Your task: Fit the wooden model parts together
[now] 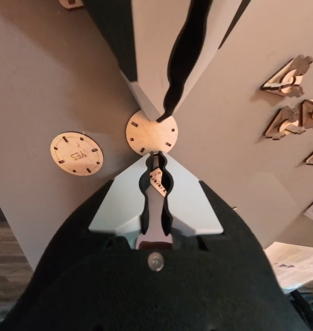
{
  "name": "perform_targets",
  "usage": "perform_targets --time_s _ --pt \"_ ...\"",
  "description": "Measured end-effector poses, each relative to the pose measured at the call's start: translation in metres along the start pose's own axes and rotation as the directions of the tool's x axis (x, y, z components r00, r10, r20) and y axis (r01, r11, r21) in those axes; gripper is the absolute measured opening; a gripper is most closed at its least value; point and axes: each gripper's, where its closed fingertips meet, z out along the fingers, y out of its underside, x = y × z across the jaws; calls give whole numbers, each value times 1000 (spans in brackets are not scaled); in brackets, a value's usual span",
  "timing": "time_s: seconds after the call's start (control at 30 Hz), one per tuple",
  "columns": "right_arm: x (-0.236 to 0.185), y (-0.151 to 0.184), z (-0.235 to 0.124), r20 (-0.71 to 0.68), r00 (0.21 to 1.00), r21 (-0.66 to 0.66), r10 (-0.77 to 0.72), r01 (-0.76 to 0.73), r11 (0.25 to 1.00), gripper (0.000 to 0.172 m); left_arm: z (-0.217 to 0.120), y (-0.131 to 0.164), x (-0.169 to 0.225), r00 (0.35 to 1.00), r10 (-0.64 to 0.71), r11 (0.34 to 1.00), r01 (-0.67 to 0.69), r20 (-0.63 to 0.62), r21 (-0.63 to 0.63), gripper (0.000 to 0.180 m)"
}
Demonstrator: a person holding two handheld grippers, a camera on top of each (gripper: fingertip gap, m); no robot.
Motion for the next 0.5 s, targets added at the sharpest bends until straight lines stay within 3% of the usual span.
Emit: perform_targets --time_s 0.17,0.27,0.37,0.43,0.5 --pt "3 -1 -1 -92 996 82 -2 9 997 5 0 0 0 1000 1 1000 -1 1 1 0" --pt "13 -3 -7 -187 977 189 106 -71 979 34 -1 0 0 1000 -7 1000 7 -5 2 0" --pt "7 -10 -17 -116 961 344 250 -197 918 42 -1 0 0 1000 -18 1000 18 -15 2 0" --pt "10 -8 -21 -104 935 410 338 -269 871 40 -1 0 0 1000 -17 1000 17 -14 2 0" --pt "19 -3 -24 -126 890 474 439 -334 815 7 0 0 0 1000 -19 1000 19 -16 2 0"
